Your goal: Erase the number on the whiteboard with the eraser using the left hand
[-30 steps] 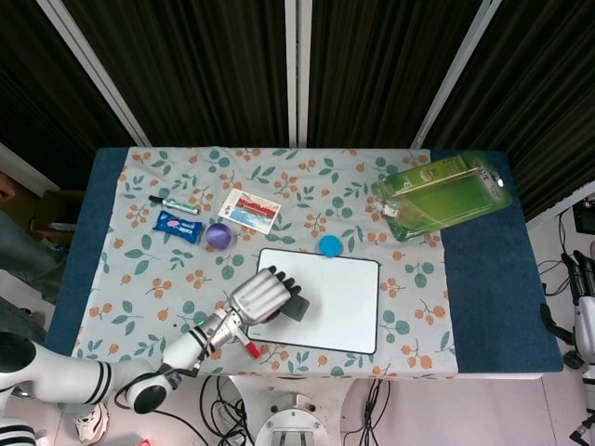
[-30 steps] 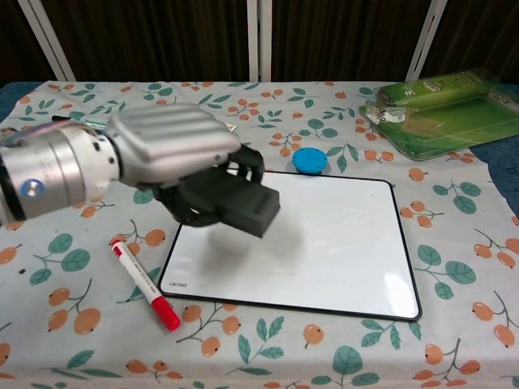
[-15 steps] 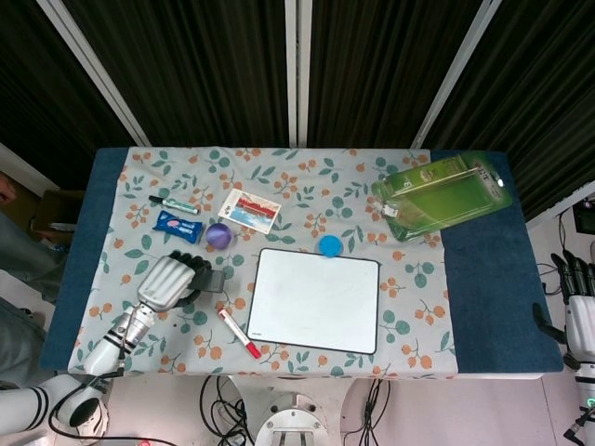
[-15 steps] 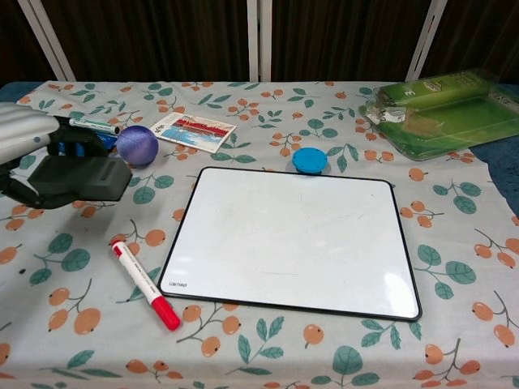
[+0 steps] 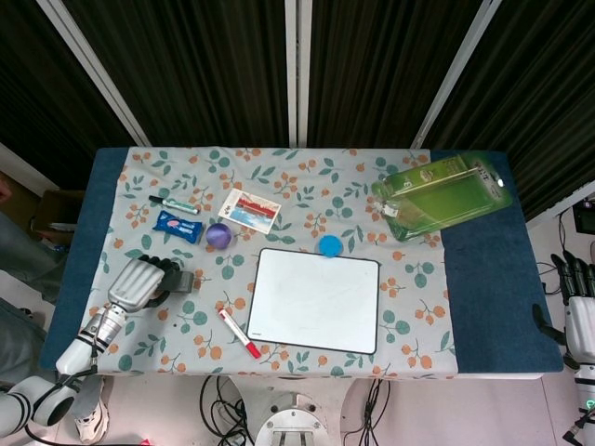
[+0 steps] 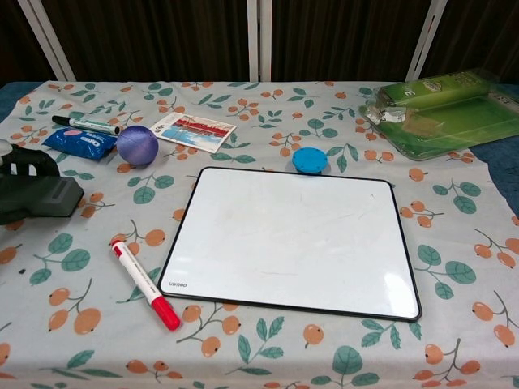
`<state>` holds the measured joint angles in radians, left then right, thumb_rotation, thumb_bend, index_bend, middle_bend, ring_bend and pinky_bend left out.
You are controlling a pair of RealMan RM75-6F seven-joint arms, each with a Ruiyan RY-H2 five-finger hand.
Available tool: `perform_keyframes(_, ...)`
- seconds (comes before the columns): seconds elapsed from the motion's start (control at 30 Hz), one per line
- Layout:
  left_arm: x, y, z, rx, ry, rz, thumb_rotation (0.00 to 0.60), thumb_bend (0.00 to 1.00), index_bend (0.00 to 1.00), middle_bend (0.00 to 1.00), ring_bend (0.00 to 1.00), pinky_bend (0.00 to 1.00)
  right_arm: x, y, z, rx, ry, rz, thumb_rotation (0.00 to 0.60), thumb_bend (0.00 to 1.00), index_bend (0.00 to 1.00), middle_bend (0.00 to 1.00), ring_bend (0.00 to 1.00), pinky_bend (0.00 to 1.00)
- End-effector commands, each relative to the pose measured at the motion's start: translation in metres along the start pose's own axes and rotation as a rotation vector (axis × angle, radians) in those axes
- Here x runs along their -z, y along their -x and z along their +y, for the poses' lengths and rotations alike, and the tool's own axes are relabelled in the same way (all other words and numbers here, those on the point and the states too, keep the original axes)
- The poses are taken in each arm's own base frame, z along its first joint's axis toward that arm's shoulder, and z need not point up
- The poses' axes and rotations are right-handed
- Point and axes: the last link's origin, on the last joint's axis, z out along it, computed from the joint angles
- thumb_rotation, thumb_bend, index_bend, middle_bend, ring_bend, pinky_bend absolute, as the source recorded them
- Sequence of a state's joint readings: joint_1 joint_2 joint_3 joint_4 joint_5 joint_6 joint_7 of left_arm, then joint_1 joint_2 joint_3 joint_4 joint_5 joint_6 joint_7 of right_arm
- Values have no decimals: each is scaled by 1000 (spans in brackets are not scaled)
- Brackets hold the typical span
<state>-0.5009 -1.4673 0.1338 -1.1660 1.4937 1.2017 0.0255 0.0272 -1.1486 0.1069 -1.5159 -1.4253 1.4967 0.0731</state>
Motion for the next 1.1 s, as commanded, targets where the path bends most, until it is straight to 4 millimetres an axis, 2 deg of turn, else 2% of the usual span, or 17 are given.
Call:
perform_keyframes(0.03,1,0,-1,-4,4,7,600,305,493,471,440,465,0,0,0,1,0,2,600,296,0,0,0,0)
perform_keyframes(0.17,3,0,-3,-22,3,-6,600,272,274,326,341,407,0,-1,-1,4,-1,1,600,295,0,0,0,0)
perform_keyframes(0.27,5,2,-5,-39,-4,-32,600,243,164,240,260,341,0,-1,-1,5,-1,2,600,296,0,0,0,0)
perform_keyframes(0.57,9,-6,-4,-40,-18,-11,600,156,113,161,181,283,0,-3,-2,3,-2,9,600,296,0,0,0,0)
perform_keyframes(0.67,18,-21,-7,-24,-46,59,600,99,103,139,159,262,0,-5,-2,3,-4,13,600,295,0,0,0,0)
perform_keyframes(0.73,31,-39,-12,4,-103,134,600,66,102,131,143,239,1,-6,-2,4,-8,16,600,294,0,0,0,0)
perform_keyframes(0.77,38,-46,-15,12,-129,164,577,52,102,128,133,228,1,-7,-2,5,-11,16,600,293,0,0,0,0)
perform_keyframes(0.93,79,-79,-40,-1,-278,309,332,16,102,119,110,212,2,-7,-2,43,-37,1,600,283,0,0,0,0)
perform_keyframes(1.1,107,-84,-67,48,-398,297,251,15,102,119,106,206,-1,-1,-4,65,-39,-7,600,271,0,0,0,0)
